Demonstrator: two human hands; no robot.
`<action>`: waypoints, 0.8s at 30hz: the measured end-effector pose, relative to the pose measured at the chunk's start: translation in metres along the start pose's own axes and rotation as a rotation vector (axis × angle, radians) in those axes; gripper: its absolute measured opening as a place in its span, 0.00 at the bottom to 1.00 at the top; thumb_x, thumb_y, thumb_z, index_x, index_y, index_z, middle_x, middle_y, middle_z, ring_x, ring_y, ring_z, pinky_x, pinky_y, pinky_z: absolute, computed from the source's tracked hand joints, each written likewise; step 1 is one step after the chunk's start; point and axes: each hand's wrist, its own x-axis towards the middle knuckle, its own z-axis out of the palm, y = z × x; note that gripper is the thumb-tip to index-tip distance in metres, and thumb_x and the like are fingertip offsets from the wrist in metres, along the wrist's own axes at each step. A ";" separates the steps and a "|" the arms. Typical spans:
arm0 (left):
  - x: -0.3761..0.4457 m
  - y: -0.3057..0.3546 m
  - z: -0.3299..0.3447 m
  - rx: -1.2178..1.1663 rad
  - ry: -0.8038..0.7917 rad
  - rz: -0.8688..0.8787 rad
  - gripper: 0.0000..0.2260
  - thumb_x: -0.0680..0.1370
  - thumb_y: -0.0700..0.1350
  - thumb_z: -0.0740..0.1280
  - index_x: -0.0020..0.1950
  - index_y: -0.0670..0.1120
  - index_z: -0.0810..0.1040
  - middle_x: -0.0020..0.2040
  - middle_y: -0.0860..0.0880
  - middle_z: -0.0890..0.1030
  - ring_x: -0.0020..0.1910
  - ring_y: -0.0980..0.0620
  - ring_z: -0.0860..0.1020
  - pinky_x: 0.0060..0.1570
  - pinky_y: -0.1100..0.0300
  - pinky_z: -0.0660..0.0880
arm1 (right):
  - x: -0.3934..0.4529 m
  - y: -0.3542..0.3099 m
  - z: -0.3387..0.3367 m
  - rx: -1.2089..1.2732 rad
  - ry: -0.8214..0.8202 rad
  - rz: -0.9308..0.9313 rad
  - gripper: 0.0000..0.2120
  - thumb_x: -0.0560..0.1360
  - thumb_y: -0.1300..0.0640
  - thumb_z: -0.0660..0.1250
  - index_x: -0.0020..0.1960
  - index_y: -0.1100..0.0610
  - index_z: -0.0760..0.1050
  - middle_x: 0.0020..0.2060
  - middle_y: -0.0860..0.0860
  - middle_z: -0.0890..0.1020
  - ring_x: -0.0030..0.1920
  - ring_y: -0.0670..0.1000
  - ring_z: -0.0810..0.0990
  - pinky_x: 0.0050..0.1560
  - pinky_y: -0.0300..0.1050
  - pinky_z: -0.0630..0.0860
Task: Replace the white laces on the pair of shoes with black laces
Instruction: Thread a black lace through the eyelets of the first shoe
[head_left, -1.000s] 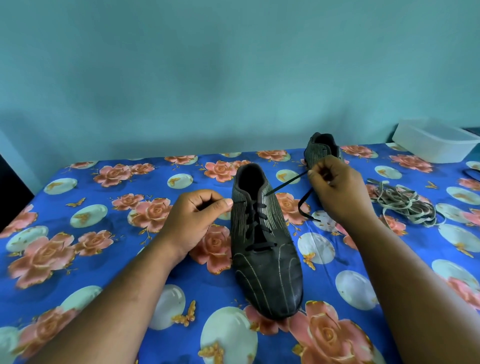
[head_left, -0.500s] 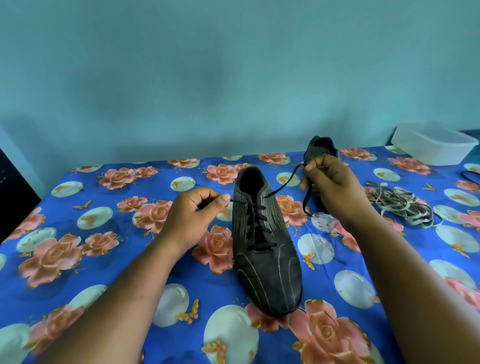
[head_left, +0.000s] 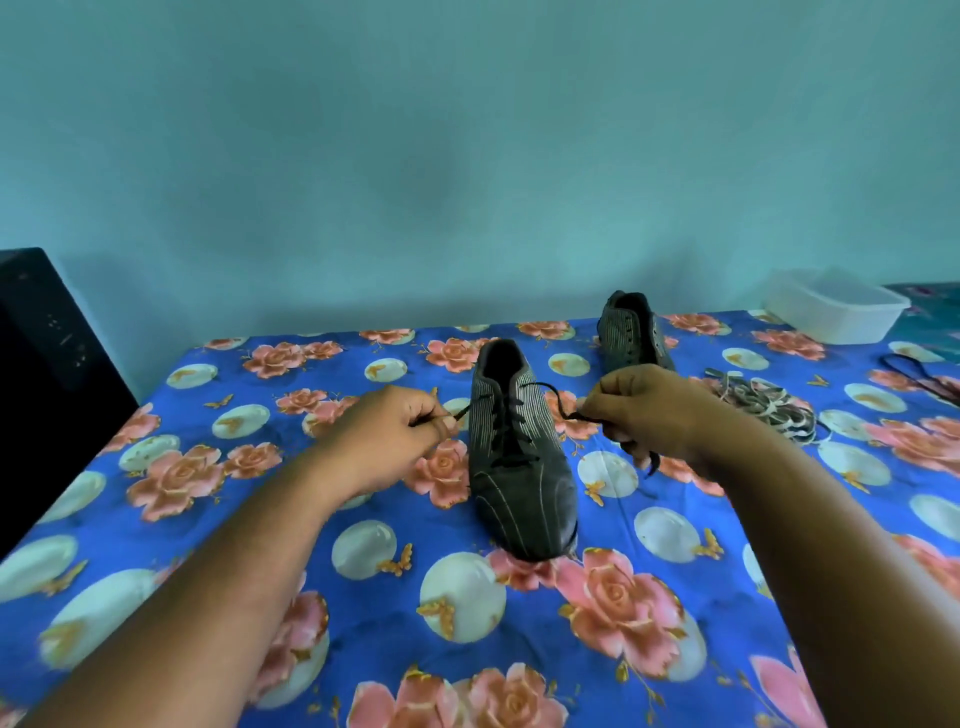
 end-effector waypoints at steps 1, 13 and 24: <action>-0.013 0.005 0.005 -0.067 0.002 0.015 0.10 0.82 0.47 0.67 0.43 0.48 0.82 0.35 0.48 0.84 0.31 0.54 0.81 0.39 0.59 0.75 | -0.012 0.000 0.005 0.008 -0.010 -0.004 0.15 0.80 0.51 0.68 0.40 0.60 0.76 0.27 0.52 0.72 0.25 0.53 0.70 0.27 0.39 0.69; -0.112 0.019 0.103 -0.335 -0.029 0.027 0.07 0.78 0.48 0.70 0.51 0.60 0.84 0.41 0.53 0.87 0.38 0.54 0.83 0.49 0.45 0.81 | -0.098 0.019 0.079 0.203 -0.160 -0.023 0.04 0.80 0.63 0.66 0.49 0.61 0.79 0.36 0.62 0.84 0.29 0.57 0.78 0.34 0.53 0.73; -0.102 0.012 0.073 -0.221 0.077 -0.034 0.02 0.78 0.49 0.73 0.49 0.52 0.83 0.39 0.53 0.83 0.35 0.59 0.77 0.37 0.62 0.74 | -0.102 0.023 0.055 -0.265 -0.064 -0.024 0.10 0.79 0.50 0.66 0.44 0.51 0.82 0.37 0.47 0.86 0.38 0.51 0.86 0.44 0.55 0.84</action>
